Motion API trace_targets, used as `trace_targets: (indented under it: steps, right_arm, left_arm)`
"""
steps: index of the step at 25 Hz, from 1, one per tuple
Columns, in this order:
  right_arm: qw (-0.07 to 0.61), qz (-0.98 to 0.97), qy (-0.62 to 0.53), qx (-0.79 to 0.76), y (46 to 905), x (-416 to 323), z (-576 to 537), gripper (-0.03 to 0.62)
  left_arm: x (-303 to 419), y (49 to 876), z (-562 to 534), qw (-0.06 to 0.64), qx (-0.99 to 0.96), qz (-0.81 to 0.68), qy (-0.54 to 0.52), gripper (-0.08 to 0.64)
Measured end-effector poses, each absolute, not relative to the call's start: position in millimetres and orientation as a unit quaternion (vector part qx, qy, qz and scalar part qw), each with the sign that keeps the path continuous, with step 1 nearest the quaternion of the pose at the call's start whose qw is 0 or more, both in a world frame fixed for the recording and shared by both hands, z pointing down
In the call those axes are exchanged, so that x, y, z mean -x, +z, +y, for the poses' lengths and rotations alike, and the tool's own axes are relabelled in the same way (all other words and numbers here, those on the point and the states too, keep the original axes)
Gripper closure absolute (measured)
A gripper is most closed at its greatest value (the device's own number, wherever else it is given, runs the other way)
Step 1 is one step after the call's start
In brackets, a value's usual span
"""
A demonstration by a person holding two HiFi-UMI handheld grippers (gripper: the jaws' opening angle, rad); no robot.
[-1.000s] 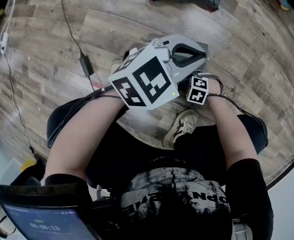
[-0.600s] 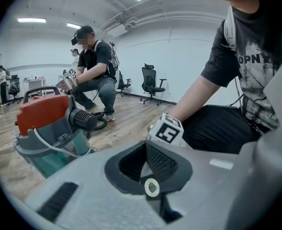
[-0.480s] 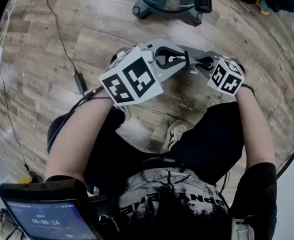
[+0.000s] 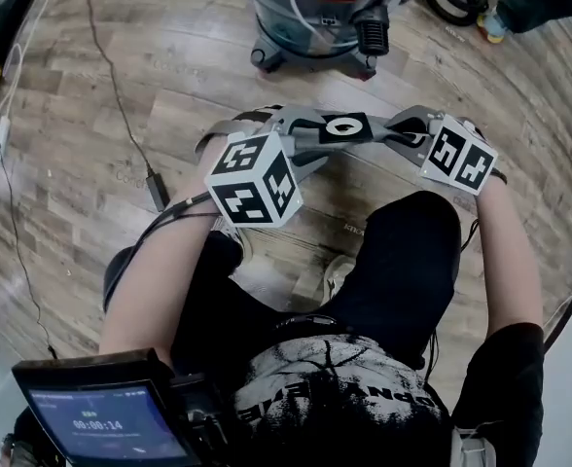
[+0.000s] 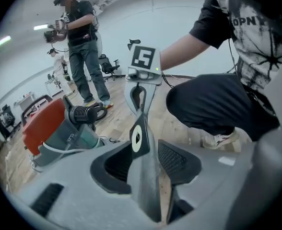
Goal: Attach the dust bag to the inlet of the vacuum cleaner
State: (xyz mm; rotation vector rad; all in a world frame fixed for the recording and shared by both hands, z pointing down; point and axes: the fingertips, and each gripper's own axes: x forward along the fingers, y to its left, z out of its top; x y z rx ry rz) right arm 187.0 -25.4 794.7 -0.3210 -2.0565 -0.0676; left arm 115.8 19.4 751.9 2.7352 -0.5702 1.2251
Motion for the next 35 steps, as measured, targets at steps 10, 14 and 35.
trace_targets:
  steps: [10,14,35]
  right_arm:
    - [0.48,-0.867,0.008,0.133,765,-186,-27,0.561]
    - [0.48,-0.867,0.01,0.131,761,-186,-26,0.56]
    - [0.467,-0.871,-0.139,0.069,731,-141,-26,0.33]
  left_arm:
    - [-107,752,2,-0.057,-0.863,-0.207,0.457,0.489]
    - [-107,748,0,-0.066,-0.862,-0.211,0.457,0.525]
    - [-94,739,-24,0.023,-0.871,-0.25,0.422,0.538]
